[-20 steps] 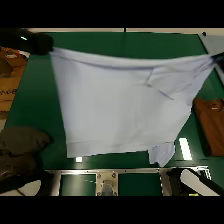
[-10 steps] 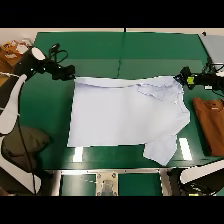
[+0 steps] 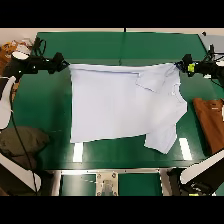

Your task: Fold the shirts.

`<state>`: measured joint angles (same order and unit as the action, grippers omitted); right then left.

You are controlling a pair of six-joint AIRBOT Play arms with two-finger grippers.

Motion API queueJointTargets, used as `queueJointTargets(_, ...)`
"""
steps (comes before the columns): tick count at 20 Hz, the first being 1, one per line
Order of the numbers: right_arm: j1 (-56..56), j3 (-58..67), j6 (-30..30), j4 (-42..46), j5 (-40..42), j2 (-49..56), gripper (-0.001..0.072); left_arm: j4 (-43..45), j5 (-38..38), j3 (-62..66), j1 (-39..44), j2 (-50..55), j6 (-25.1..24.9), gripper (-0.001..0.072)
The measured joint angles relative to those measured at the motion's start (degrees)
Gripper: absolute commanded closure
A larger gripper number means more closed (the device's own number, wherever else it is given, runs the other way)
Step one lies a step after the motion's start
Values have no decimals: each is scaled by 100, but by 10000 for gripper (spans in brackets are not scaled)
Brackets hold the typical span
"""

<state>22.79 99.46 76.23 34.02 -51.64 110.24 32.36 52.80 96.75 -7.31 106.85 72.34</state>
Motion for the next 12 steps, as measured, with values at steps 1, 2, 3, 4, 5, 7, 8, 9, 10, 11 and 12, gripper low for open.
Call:
queueJointTargets(1, -20, 35, 11, -15, 11, 13, 696, -114, -33, 0, -9, 2, -92, 688)
queueJointTargets(2, -28, 63, 11, -26, 37, 20, 696, -181, -44, 0, -17, 9, -175, 688)
queueJointTargets(3, -26, 79, 11, -7, 28, 26, 695, -199, -26, 0, -22, 9, -232, 688)
queueJointTargets(4, 0, 92, 13, 70, -37, 33, 696, -188, 52, 0, -26, 9, -284, 688)
queueJointTargets(5, 48, 103, 15, 179, -179, 37, 696, -127, 177, 0, -26, 13, -319, 687)
queueJointTargets(7, 197, 114, 17, 426, -581, 39, 696, 87, 542, 0, -26, 15, -332, 687)
queueJointTargets(8, 282, 118, 20, 540, -831, 39, 696, 234, 741, 0, -26, 13, -323, 688)
queueJointTargets(9, 367, 120, 20, 645, -1097, 39, 696, 387, 931, -7, -28, 13, -289, 688)
queueJointTargets(10, 459, 122, 20, 791, -1379, 39, 696, 535, 1134, -31, -28, 13, -236, 688)
queueJointTargets(11, 535, 122, 22, 968, -1620, 39, 696, 660, 1314, -79, -26, 13, -190, 687)
queueJointTargets(12, 592, 109, 22, 1134, -1805, 39, 696, 778, 1473, -166, -20, 13, -153, 687)
